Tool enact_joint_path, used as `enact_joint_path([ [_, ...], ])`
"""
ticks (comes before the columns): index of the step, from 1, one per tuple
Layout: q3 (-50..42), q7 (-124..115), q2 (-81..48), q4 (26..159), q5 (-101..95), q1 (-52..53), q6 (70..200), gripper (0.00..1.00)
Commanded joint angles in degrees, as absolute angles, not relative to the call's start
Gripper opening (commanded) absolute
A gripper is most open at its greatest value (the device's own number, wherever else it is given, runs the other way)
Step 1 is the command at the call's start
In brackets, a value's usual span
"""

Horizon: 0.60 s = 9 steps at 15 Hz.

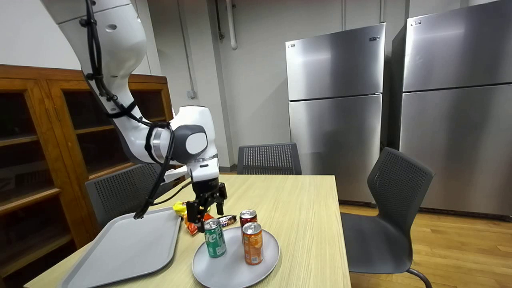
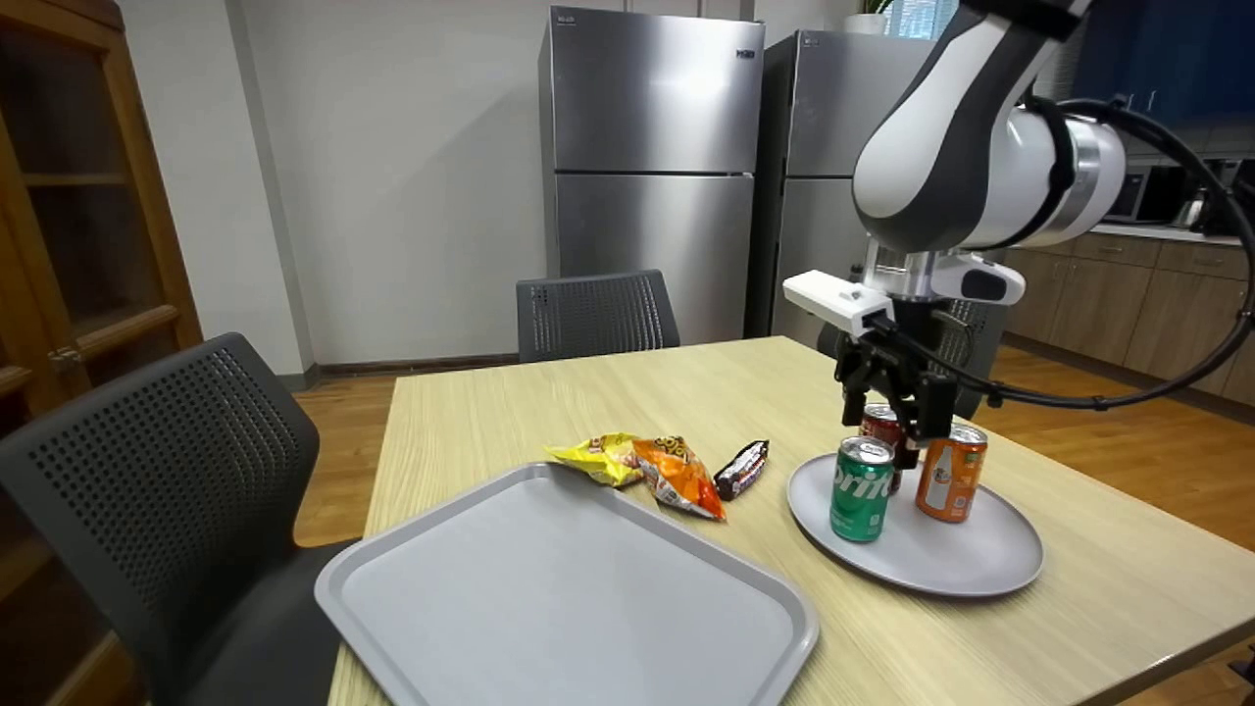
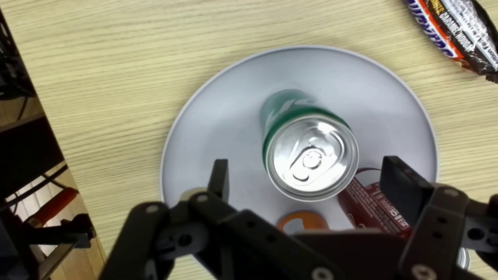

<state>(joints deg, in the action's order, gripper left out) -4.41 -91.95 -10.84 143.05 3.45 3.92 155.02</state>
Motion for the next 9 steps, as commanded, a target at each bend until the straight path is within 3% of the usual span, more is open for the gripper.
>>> enact_joint_path([
  [1,-3.58,-89.33,-12.21,141.76,5.61,3.02,155.66,1.00],
  [9,-3.33,-86.04,-15.23,139.16,8.82,2.72,155.19,1.00],
])
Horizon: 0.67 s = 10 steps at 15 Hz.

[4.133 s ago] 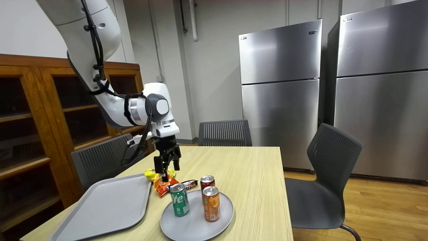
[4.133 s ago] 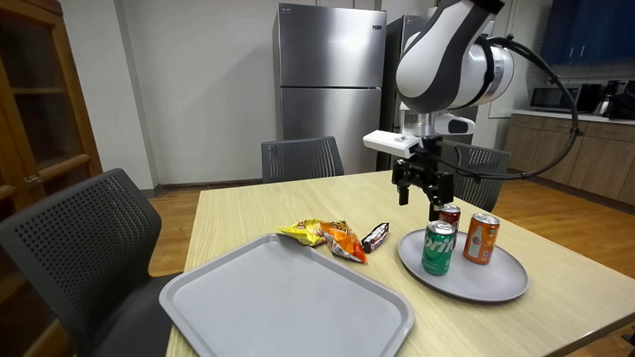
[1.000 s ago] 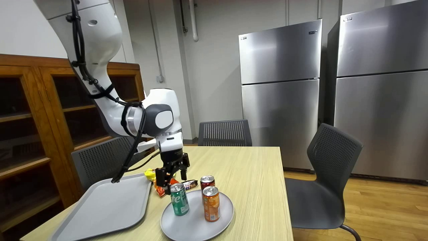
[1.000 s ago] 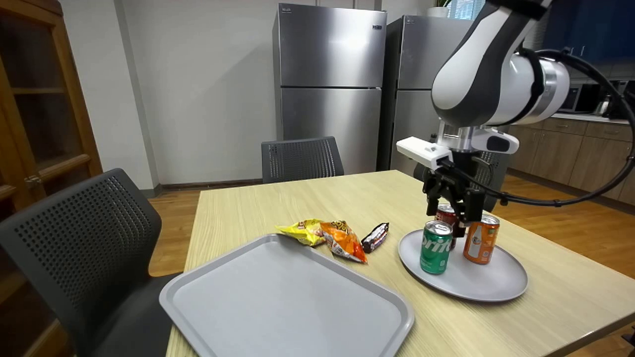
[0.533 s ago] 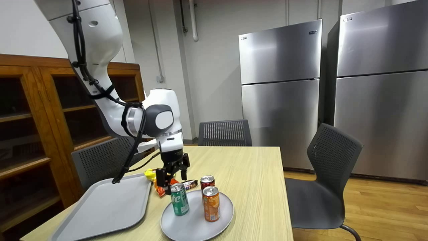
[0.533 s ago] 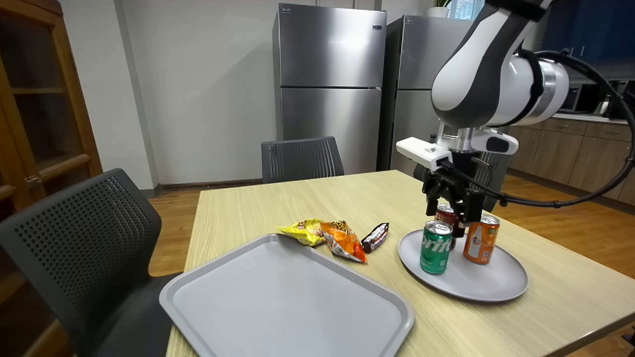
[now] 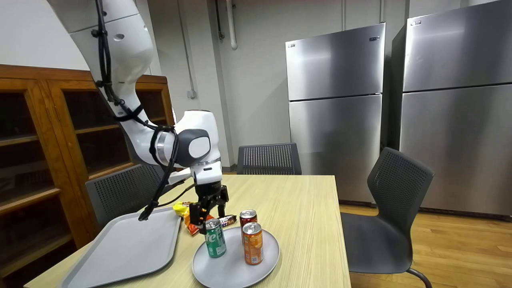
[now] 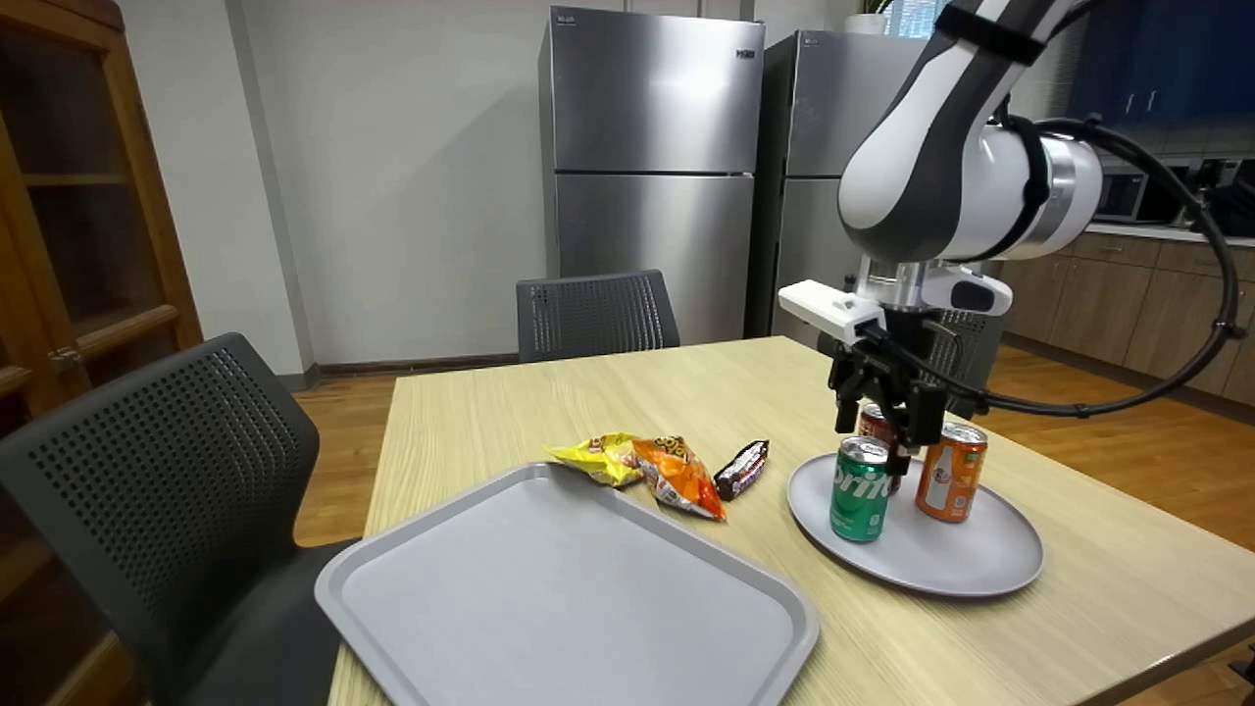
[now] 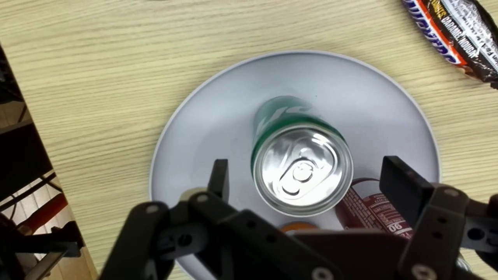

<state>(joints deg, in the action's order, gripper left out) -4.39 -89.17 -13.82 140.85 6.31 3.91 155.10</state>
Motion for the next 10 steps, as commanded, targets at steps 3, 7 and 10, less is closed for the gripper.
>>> enact_joint_path([
  [3,-3.26,-84.94,-16.16,138.51,10.14,2.67,155.05,1.00],
  [7,-3.12,-83.36,-17.20,138.01,11.71,2.67,154.83,1.00],
  [10,-3.15,-82.51,-17.73,137.80,12.34,2.73,154.62,1.00],
])
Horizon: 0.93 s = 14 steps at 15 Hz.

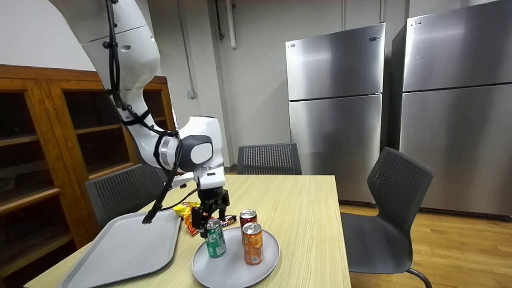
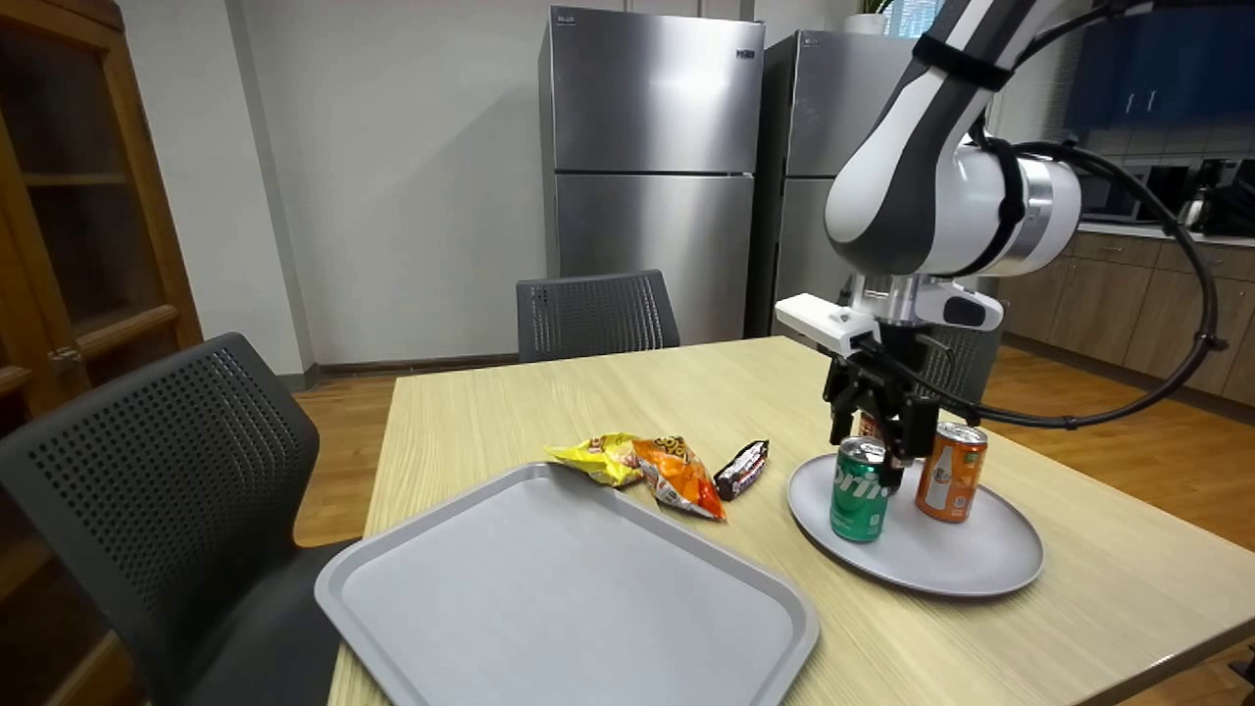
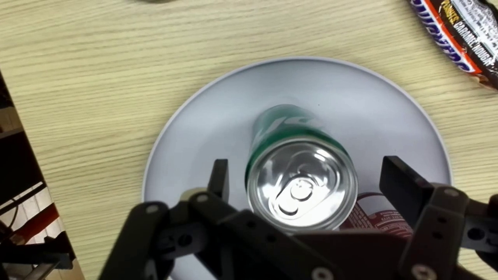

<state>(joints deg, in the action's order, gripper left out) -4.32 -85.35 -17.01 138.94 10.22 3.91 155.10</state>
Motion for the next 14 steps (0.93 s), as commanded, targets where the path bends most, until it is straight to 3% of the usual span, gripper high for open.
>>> enact_joint_path([
  [1,-3.15,-82.26,-17.85,137.77,12.55,2.73,154.60,1.00],
  [2,-3.18,-82.10,-17.80,137.89,12.66,2.82,154.56,1.00],
  [3,-3.21,-82.06,-17.79,137.95,12.75,2.89,154.55,0.75],
  [5,-3.24,-81.96,-17.69,138.07,12.68,3.01,154.55,0.68],
  [8,-3.47,-82.52,-17.15,138.36,12.06,3.51,154.50,0.42],
  [14,-4.31,-84.51,-15.20,139.56,9.19,6.00,154.46,0.38],
])
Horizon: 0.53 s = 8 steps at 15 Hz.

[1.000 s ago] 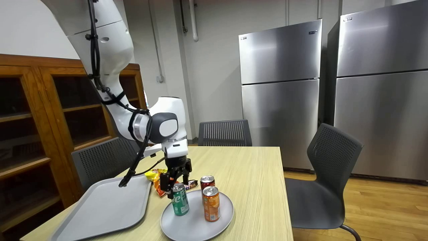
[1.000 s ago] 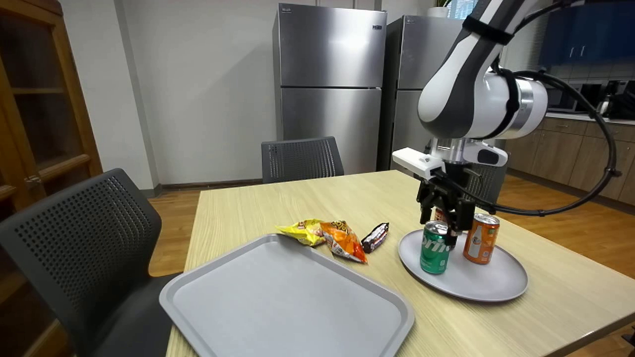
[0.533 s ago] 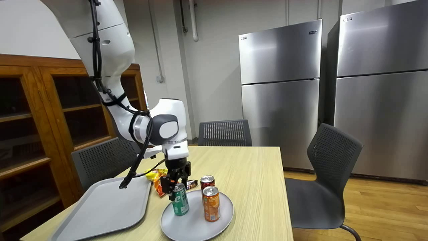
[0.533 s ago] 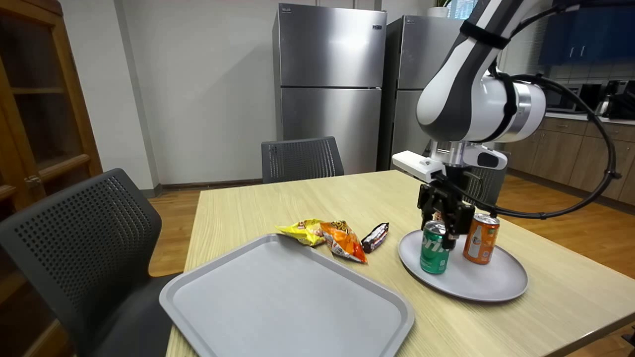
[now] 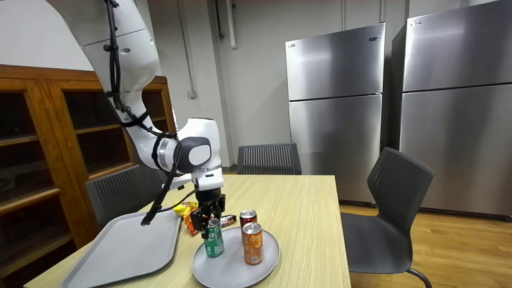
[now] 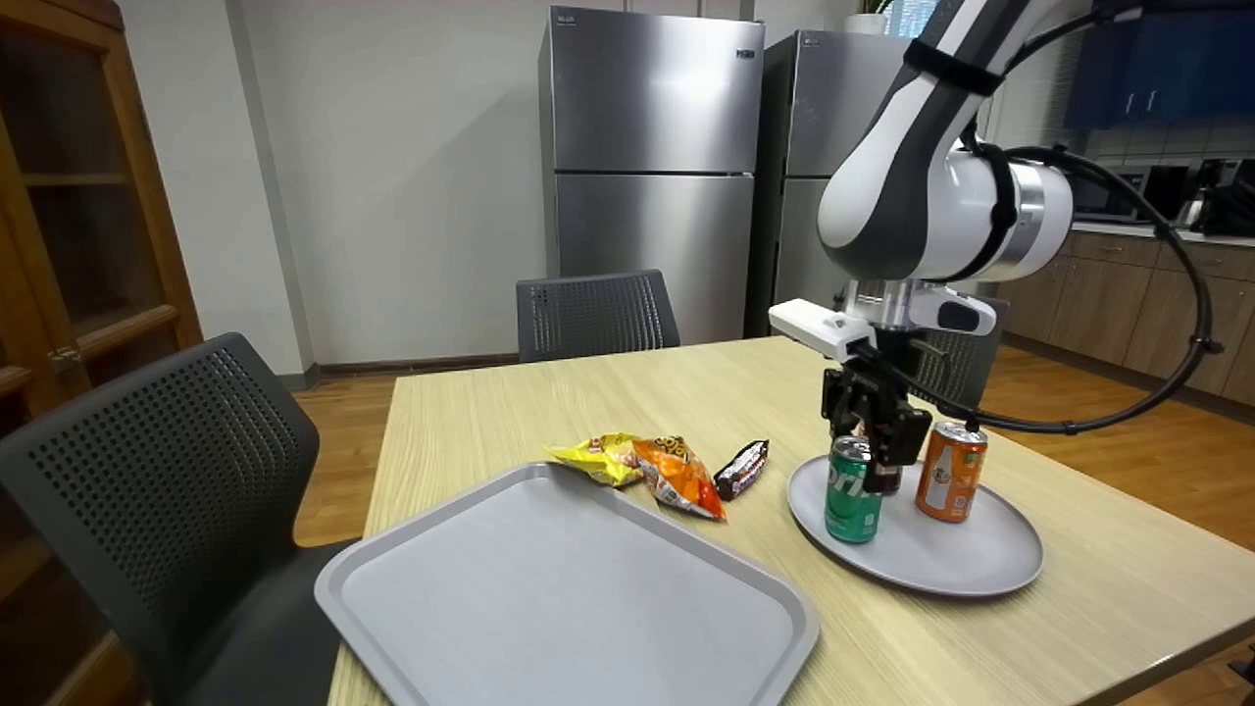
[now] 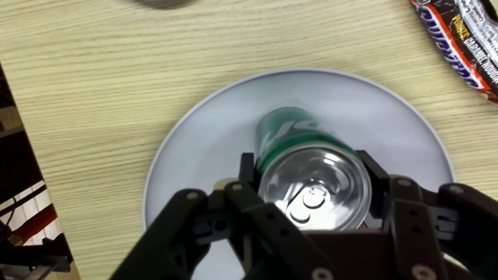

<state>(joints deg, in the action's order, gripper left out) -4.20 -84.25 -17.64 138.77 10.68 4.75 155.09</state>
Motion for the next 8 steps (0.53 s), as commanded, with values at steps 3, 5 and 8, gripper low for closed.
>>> enact_joint_path([
  [3,-4.65,-85.45,-13.71,140.19,6.75,7.83,154.45,0.38],
  [5,-4.67,-86.07,-12.63,140.40,4.78,9.07,154.36,0.38],
  [8,-4.04,-86.52,-11.47,140.09,2.32,10.50,153.98,0.38],
])
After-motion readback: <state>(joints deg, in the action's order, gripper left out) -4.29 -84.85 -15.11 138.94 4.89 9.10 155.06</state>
